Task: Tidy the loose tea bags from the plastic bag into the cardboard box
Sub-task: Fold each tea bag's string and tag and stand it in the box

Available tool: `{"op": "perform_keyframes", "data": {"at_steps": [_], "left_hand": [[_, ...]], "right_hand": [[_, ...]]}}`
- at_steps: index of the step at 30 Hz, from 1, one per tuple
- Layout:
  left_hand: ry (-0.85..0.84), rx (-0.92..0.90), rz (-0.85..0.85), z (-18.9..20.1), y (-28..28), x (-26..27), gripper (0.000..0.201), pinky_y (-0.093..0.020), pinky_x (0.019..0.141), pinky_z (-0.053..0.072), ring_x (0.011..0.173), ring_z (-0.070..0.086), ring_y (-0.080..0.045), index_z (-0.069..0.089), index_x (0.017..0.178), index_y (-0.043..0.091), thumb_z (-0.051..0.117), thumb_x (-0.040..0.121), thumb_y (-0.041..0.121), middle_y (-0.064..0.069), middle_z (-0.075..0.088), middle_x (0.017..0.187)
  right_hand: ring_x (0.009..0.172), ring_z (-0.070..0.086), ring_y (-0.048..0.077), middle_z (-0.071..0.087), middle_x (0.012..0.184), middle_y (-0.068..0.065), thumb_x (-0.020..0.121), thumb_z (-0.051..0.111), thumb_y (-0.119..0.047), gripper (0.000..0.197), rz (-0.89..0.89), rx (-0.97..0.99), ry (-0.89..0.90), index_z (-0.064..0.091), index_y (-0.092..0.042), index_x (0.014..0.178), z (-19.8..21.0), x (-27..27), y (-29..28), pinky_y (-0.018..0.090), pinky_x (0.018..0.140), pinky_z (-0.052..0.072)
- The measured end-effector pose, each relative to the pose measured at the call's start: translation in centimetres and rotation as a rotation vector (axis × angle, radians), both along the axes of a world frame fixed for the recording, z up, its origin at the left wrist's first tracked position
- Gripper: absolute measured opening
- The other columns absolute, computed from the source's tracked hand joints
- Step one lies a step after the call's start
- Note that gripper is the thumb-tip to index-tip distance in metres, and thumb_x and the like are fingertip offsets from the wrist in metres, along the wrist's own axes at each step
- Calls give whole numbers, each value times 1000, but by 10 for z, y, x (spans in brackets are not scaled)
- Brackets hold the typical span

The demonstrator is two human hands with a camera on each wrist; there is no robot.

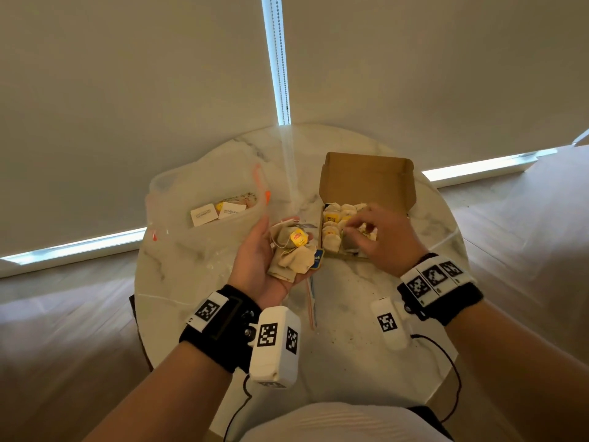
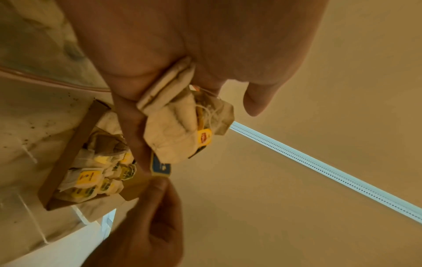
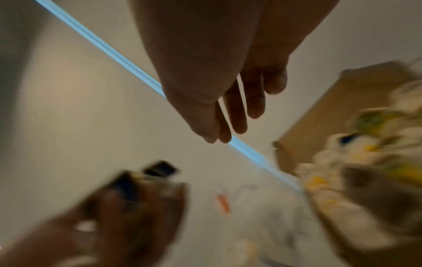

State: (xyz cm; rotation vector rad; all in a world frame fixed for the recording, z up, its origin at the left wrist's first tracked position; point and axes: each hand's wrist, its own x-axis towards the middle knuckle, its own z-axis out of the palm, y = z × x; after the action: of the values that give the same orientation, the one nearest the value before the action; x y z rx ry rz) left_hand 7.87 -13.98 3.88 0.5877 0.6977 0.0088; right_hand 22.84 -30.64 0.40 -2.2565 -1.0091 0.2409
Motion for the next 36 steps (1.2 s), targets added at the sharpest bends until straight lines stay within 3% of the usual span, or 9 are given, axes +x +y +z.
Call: {"op": "perform_keyframes", "data": {"at_steps": [4,9,12,16,20,24,26,31,36], "left_hand": [[-67,-18,62,10,-1,-8,47,-45,79,57,90,65,-31,62,108,12,47,92,53,-15,66,102],[-106,-18,96,21,-5,-17,48,-38,78,51,84,65,-28,56,115,10,42,96,51,-13,64,97],[-130,-8,55,26,-8,-21,50,-34,71,55,83,68,-26,55,119,10,42,96,53,-12,67,95],[-154,-7,57,30,-13,-27,56,-34,74,55,86,64,-26,53,126,8,44,97,55,-13,64,93],[-132,-7,91,28,-13,-31,46,-40,86,48,92,64,-30,65,98,9,48,95,52,-13,67,89],[-94,-7,146,25,-11,-32,49,-47,98,48,115,60,-39,63,118,9,55,90,48,-19,63,113],[-83,16,158,25,-10,-32,63,-45,91,53,100,68,-35,50,142,15,56,87,46,-16,69,108],[-96,16,121,22,-10,-29,41,-41,79,55,82,70,-30,62,110,9,50,95,45,-15,70,95],[-78,37,86,21,-10,-31,45,-38,72,58,89,66,-30,63,117,10,52,92,46,-15,68,104]], "right_hand": [[77,54,6,62,90,-6,86,64,-38,24,154,217,-84,74,-18,94,56,-43,11,15,69,40],[90,46,16,57,95,-2,82,62,-42,28,394,107,-289,74,-22,96,71,-78,16,27,76,38],[87,48,24,55,93,2,82,63,-40,21,430,54,-392,74,-25,91,70,-88,21,39,70,45],[82,50,26,55,86,5,80,73,-26,9,409,140,-423,77,-22,86,69,-95,25,40,66,45],[80,55,12,61,87,-1,84,68,-21,11,273,361,-95,76,-16,90,77,-101,22,21,70,44],[75,67,12,72,85,0,86,71,-3,7,133,516,229,73,-7,91,91,-95,14,24,66,55],[71,70,12,73,82,3,87,68,0,6,50,587,372,72,-3,92,97,-91,11,22,63,55],[74,73,25,74,83,12,91,60,0,8,-192,749,748,67,-3,93,100,-80,9,27,58,57],[79,70,37,69,96,22,95,55,-2,13,-282,750,906,67,-6,96,96,-76,11,34,51,56]]}}
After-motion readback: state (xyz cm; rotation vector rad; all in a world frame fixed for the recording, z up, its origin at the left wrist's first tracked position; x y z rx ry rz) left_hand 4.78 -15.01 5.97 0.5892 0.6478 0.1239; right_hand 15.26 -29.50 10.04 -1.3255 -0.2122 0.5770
